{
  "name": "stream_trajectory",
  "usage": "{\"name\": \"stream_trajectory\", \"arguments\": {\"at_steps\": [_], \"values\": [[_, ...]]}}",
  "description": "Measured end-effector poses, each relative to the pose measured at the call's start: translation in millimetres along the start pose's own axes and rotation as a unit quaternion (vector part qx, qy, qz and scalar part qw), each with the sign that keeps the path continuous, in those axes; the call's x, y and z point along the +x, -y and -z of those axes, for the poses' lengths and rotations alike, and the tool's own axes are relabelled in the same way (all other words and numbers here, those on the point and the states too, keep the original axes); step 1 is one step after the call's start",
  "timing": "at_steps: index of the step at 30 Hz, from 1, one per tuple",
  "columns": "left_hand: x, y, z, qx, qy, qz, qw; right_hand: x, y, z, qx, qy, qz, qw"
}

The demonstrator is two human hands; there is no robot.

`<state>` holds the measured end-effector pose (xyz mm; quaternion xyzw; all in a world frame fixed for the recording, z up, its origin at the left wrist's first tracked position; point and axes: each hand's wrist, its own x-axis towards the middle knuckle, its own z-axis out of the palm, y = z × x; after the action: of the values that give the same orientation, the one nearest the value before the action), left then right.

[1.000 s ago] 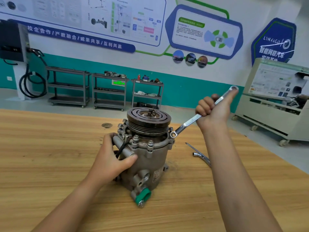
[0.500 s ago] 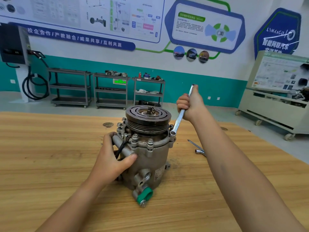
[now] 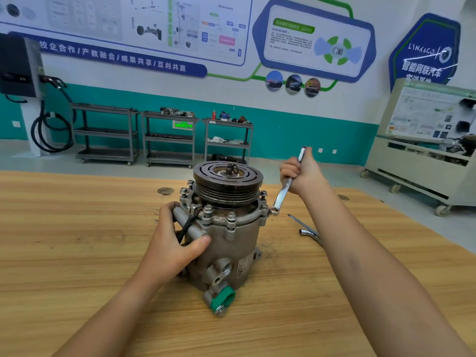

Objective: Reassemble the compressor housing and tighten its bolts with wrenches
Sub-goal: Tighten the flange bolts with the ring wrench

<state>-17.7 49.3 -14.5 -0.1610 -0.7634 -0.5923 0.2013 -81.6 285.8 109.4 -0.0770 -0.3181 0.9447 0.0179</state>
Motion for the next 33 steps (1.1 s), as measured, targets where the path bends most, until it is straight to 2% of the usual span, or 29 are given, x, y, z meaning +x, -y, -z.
{"name": "stream_trajectory", "arguments": {"at_steps": [4, 8, 15, 23, 33], "values": [[0.8, 3.0, -0.4, 0.006, -0.002, -0.002, 1.0, 6.1, 1.5, 1.0, 0.078, 0.021, -0.009, 0.997], [0.9, 4.1, -0.3, 0.009, -0.005, -0.002, 1.0, 9.2, -1.1, -2.4, 0.098, 0.03, -0.019, 0.995], [0.3, 5.1, -0.8, 0.007, -0.007, -0.003, 1.0, 4.7, -9.1, -21.5, -0.01, 0.014, -0.008, 1.0], [-0.7, 2.5, -1.7, -0.016, -0.003, 0.001, 1.0, 8.9, -16.2, -42.4, -0.158, 0.042, -0.035, 0.986], [0.6, 9.8, -1.5, -0.01, -0.003, -0.003, 1.0, 20.3, -26.8, -30.8, -0.148, 0.042, -0.086, 0.984]]}}
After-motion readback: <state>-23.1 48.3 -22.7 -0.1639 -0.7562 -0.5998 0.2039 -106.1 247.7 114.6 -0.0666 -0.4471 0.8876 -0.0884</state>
